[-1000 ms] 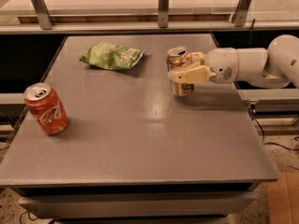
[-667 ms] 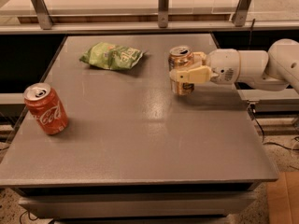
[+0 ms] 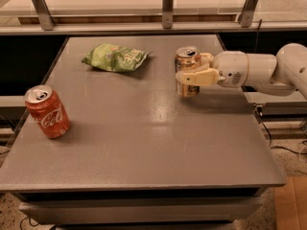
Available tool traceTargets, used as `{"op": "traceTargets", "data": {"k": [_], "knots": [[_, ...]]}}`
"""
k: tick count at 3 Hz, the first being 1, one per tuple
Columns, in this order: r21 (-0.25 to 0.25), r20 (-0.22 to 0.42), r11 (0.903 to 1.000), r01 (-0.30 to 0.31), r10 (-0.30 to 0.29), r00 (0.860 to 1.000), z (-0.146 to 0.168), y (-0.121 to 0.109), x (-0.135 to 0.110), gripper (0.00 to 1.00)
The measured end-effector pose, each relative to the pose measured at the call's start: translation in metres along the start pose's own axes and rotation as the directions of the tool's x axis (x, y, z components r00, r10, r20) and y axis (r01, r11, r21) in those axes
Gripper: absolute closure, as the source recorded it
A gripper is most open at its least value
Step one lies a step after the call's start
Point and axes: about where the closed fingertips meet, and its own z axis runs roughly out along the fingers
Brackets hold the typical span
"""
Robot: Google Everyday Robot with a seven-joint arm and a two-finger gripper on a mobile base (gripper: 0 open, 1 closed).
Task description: Place orange can upright
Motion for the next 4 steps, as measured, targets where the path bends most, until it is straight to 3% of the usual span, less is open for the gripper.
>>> {"op": "traceTargets", "data": {"k": [2, 3, 4], "knots": [[0.000, 0.027, 0.9997, 0.025, -0.025, 0.999, -0.0017, 0.0019, 0.0021, 1.00], [0.003, 0.041, 0.9996, 0.030, -0.030, 0.999, -0.0013, 0.0019, 0.0054, 0.83], [0.010, 0.061, 0.9992, 0.038, -0.038, 0.997, -0.0012, 0.0020, 0.0080, 0.59]]}}
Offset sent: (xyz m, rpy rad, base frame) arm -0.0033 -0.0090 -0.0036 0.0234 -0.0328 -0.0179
